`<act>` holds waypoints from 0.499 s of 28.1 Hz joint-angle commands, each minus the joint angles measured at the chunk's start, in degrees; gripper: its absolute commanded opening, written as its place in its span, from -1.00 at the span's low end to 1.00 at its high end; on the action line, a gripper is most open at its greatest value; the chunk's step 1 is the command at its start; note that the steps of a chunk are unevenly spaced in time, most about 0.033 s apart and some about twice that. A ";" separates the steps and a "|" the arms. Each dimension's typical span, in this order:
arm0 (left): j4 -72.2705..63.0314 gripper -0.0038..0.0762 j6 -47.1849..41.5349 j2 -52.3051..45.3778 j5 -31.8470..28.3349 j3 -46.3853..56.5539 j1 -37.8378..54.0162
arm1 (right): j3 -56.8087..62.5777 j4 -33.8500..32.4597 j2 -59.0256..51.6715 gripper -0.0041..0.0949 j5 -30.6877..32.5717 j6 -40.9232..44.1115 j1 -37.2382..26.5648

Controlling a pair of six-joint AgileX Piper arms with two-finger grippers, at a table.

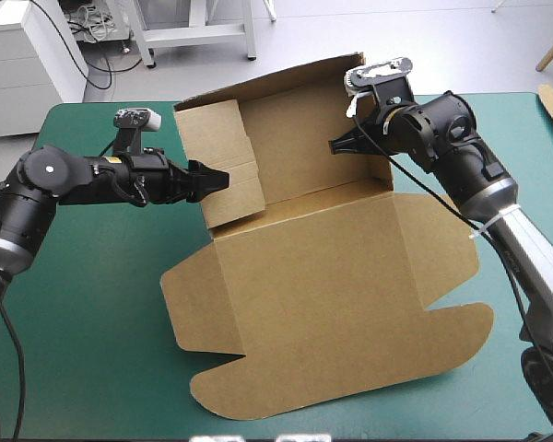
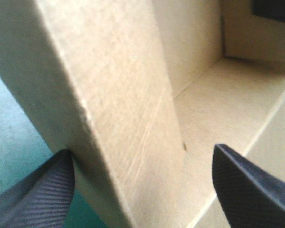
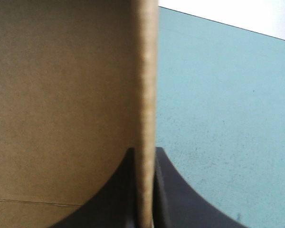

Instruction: Fold the box

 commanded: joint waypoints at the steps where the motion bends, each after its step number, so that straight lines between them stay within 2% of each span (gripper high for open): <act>1: 11.13 0.51 -15.58 -3.77 -8.25 -3.26 -5.52 | -1.78 -1.15 -2.46 -0.92 -4.37 1.95 0.57; 5: 24.55 0.51 -31.84 -4.06 -12.78 -3.26 -10.32 | -1.78 -2.20 -2.46 -0.92 -4.37 3.90 0.81; 6: 30.90 0.51 -38.61 -3.65 -14.47 -3.26 -12.03 | -1.78 -2.56 -2.46 -0.92 -4.37 3.90 1.24; 8: 35.44 0.51 -43.47 -2.91 -15.73 -3.26 -12.81 | -1.78 -2.69 -2.46 -0.92 -4.37 3.90 2.16; 14: 35.27 0.51 -44.90 -0.72 -16.42 -3.26 -12.81 | -1.78 -3.58 -2.46 -0.92 -4.72 5.68 2.73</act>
